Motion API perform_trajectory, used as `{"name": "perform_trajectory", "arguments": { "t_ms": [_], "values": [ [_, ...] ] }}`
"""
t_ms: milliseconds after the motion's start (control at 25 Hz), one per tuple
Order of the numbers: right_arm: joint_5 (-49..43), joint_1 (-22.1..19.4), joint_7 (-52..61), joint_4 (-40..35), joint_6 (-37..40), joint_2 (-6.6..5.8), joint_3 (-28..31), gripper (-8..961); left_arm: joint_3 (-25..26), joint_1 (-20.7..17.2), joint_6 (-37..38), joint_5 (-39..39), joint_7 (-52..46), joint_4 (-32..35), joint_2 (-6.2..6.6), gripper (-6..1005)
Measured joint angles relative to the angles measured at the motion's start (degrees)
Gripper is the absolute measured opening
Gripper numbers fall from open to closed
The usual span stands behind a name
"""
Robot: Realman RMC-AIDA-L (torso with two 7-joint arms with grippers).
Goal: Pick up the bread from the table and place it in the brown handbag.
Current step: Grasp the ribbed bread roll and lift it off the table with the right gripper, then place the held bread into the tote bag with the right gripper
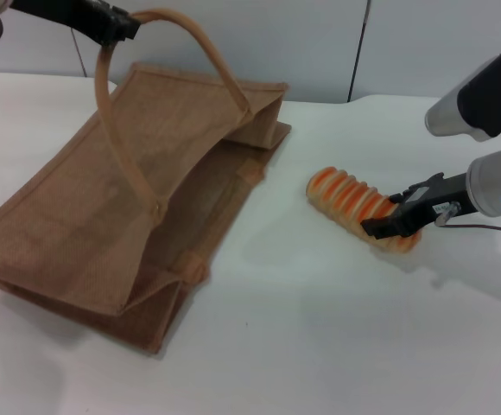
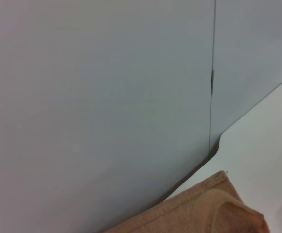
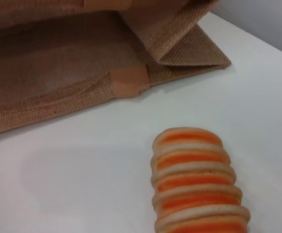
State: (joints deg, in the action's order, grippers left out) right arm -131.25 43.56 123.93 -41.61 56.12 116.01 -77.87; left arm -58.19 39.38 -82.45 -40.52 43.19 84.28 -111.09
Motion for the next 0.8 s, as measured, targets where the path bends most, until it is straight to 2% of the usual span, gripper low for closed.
{"name": "perform_trajectory", "arguments": {
  "t_ms": [400,520,640,680,800],
  "values": [
    [0.08,0.34,0.62,-2.76,1.51,0.12,0.42,593,0.00,1.08,0.01,0.00,-0.04,0.06,0.16,117],
    [0.16,-0.49,1.70,-6.75,2.95,0.11,0.59,572,0.03,2.22,-0.51,0.45,-0.04,0.19,0.57,117],
    [0.01,-2.06,3.03,-11.75,4.87,0.10,0.65,555,0.04,3.05,-0.66,1.10,-0.04,0.27,0.59,117],
    [0.23,-3.57,3.66,-15.84,6.60,0.11,0.63,550,0.02,3.45,-0.76,1.35,-0.04,0.30,0.59,117],
    [1.15,-4.89,3.82,-19.18,8.37,0.21,0.24,530,-0.04,5.10,-1.22,2.00,-0.06,0.60,0.44,117]
  ]
}}
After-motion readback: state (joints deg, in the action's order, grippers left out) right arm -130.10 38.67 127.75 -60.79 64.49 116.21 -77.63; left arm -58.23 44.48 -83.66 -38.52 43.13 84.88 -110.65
